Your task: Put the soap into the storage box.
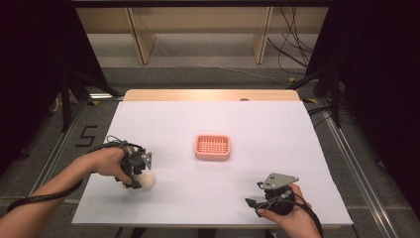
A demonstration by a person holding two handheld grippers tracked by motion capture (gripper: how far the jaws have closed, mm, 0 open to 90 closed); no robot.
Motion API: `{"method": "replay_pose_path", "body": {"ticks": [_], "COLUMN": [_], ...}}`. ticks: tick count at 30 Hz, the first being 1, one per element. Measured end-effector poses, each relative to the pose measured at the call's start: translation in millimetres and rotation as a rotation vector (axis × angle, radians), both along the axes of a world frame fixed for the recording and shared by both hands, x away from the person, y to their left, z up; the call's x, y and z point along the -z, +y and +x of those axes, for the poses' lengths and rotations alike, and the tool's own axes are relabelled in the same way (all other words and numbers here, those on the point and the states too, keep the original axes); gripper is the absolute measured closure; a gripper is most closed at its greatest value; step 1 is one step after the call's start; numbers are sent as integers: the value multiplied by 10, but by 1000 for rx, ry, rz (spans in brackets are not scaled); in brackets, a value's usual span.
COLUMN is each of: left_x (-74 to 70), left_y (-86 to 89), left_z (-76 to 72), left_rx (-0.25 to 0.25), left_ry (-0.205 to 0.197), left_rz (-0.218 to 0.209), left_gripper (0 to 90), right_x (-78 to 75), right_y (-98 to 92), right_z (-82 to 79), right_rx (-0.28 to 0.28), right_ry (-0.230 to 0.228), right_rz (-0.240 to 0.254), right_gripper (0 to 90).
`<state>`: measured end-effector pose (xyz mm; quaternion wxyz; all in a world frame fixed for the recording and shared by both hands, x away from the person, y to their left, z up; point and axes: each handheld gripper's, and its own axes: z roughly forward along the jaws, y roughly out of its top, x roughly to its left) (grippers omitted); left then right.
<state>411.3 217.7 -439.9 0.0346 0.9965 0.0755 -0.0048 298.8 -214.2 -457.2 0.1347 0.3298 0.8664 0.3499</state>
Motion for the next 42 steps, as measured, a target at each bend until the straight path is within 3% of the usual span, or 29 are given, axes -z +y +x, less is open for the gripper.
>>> {"method": "replay_pose_path", "body": {"ticks": [4,9,10,15,19,31,42], "left_x": [-22,-65,-75,-95,-115,-182,-233], "left_y": [2,-1,-3,-10,-23,-64,-141], "left_z": [-20,-4,3,-14,-2,1,30], "left_rx": [-28,-23,-15,-53,-43,-61,-34], "left_ry": [17,-4,-11,22,0,-7,-30], "left_rz": [0,-5,-4,-8,-18,-26,-34], "left_gripper": [490,490,490,490,490,491,491], "right_x": [1,-17,1,0,1,3,-10], "right_y": [0,-9,1,-1,2,3,-2], "right_z": [0,-1,0,0,-3,-4,-6], "right_rx": [-4,-9,0,-2,-1,-2,-7], "right_ry": [-4,11,-6,-3,1,-1,12], "right_rz": [-2,-11,1,-1,0,0,-7], "right_gripper": [330,330,330,330,330,330,330]}}
